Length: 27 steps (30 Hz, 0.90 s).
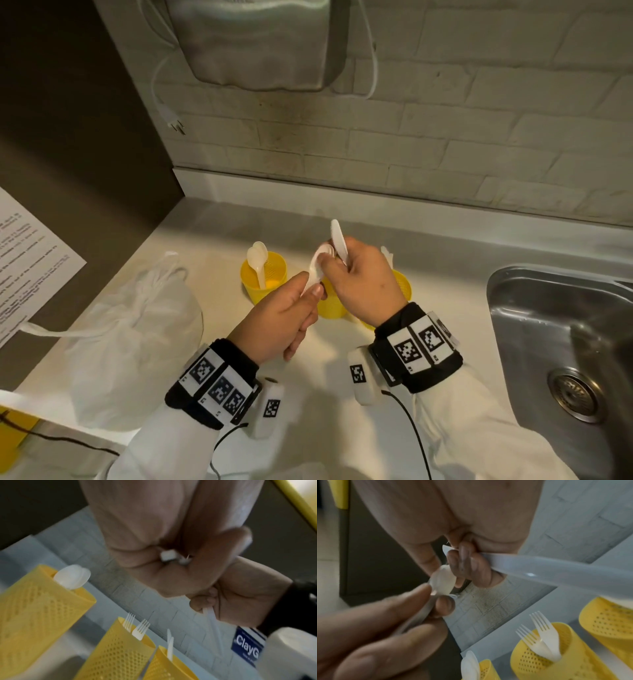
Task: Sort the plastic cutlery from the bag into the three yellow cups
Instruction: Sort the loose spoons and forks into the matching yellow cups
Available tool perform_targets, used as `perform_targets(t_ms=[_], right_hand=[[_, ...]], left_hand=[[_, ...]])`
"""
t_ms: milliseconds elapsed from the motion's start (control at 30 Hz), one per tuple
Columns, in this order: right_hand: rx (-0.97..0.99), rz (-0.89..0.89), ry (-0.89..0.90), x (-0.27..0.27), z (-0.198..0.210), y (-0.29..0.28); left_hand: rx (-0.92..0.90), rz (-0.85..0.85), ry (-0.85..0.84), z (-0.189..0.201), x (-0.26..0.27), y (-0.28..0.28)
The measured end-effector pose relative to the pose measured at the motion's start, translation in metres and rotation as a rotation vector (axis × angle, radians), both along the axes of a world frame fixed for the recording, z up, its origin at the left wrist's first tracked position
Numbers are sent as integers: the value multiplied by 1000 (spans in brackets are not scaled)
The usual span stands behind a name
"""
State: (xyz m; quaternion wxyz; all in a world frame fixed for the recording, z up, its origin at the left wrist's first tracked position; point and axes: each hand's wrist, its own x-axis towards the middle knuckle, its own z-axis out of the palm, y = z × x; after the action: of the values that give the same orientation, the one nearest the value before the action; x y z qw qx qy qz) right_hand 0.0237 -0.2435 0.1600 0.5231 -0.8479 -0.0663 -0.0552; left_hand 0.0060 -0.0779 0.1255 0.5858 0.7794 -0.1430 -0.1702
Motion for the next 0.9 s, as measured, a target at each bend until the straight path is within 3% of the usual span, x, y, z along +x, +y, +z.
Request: perform_targets(t_ms=[167,267,367,467,600,767,900], right_hand=[[-12,8,-34,3,-11,5],[-6,86,-40,0,-13,8],[220,61,33,2,-15,3],[393,-63,-14,5,-15,-11],[276,-299,-129,16,-19,-47],[217,-394,-162,16,-31,-79],[172,-388,-70,13,-51,-86]], left_hand=[[-80,89,-76,2,9,0],[-26,94,-154,3,20,8],[-19,197,-172,8,29,14],[-59,349,-161,9,42,26],[17,493,-263,13,59,44],[163,568,-404,16,75,56],[351,557,-416,2,92,60]])
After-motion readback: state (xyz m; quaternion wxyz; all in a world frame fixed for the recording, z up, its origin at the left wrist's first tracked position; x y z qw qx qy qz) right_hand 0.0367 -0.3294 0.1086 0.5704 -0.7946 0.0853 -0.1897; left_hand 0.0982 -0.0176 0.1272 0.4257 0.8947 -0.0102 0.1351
